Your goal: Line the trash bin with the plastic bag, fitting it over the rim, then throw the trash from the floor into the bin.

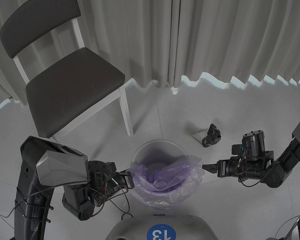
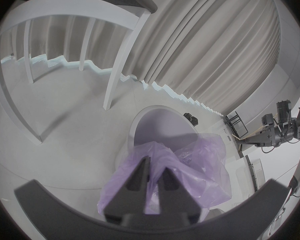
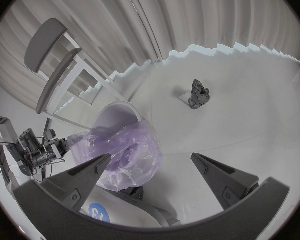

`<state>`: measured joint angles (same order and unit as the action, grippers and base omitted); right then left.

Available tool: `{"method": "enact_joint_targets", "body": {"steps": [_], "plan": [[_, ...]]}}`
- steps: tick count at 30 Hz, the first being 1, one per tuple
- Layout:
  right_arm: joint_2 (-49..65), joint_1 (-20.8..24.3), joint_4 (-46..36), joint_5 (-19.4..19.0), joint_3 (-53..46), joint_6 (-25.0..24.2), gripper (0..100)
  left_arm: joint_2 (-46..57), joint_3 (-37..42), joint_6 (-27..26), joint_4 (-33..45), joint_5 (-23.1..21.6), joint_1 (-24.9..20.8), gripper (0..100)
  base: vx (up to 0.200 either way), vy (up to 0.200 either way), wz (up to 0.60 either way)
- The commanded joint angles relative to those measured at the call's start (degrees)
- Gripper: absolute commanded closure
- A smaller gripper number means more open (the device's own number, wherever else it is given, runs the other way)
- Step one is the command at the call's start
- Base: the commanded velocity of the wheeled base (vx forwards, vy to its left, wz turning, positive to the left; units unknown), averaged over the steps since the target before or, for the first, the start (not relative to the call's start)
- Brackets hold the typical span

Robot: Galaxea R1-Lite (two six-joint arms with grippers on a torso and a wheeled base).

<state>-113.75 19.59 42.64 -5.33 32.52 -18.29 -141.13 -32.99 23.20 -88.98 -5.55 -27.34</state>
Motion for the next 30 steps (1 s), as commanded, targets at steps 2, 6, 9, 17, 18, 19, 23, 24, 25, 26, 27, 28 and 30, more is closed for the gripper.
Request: {"method": "enact_joint_targets", "body": {"steps": [2, 6, 9, 17, 18, 19, 23, 24, 25, 26, 27, 28, 30], "plan": [[-0.07, 0.01, 0.07, 0.14, -0.09, 0.09, 0, 0.42, 0.20, -0.08, -1.02, -0.34, 1.42, 0, 0.000, 0.000, 0.00], [0.02, -0.17, -0.02, 0.14, -0.09, 0.09, 0, 1.56, 0.38, -0.17, -1.02, -0.43, 2.38, 0, 0.000, 0.000, 0.00], [0.20, -0.25, 0.07, 0.14, -0.09, 0.09, 0, 3.41, 1.61, -0.44, -1.02, -0.78, 3.35, 0, 0.000, 0.000, 0.00], [0.11, -0.25, 0.07, 0.14, -0.09, 0.09, 0, 4.11, 6.09, -12.39, -1.02, -3.51, 8.36, 0, 0.000, 0.000, 0.00], [0.11, -0.25, 0.07, 0.05, -0.09, 0.09, 0, 4.02, 6.88, -14.15, -1.02, -3.95, 8.62, 0, 0.000, 0.000, 0.00], [0.11, -0.25, 0.07, 0.14, -0.09, 0.09, 0, 4.02, 7.24, -15.46, -1.02, -4.21, 8.89, 0, 0.000, 0.000, 0.00], [0.11, -0.17, 0.07, 0.05, -0.09, 0.09, 0, 3.05, 7.68, -16.43, -1.02, -4.12, 9.06, 0, 0.000, 0.000, 0.00], [0.11, -0.17, 0.07, 0.05, -0.18, 0.09, 0, 2.97, 7.68, -16.69, -1.02, -4.21, 9.15, 0, 0.000, 0.000, 0.00], [0.11, -0.17, 0.07, 0.05, -0.18, 0.09, 0, 2.97, 7.68, -16.69, -1.02, -4.21, 9.15, 0, 0.000, 0.000, 0.00], [0.11, -0.17, 0.07, 0.05, -0.18, 0.09, 0, 2.61, 7.76, -17.75, -1.02, -4.21, 9.33, 0, 0.000, 0.000, 0.00], [0.11, -0.08, 0.07, 0.05, -0.18, 0.09, 0, 2.26, 7.85, -18.28, -1.02, -4.21, 9.33, 0, 0.000, 0.000, 0.00], [0.11, -0.08, 0.07, 0.05, -0.18, 0.09, 0, 2.18, 7.85, -18.45, -1.02, -4.21, 9.33, 0, 0.000, 0.000, 0.00], [0.02, 0.01, 0.07, 0.05, -0.18, 0.09, 0, -0.37, 7.32, -21.18, -1.02, -4.03, 8.71, 0, 0.000, 0.000, 0.00]]}}
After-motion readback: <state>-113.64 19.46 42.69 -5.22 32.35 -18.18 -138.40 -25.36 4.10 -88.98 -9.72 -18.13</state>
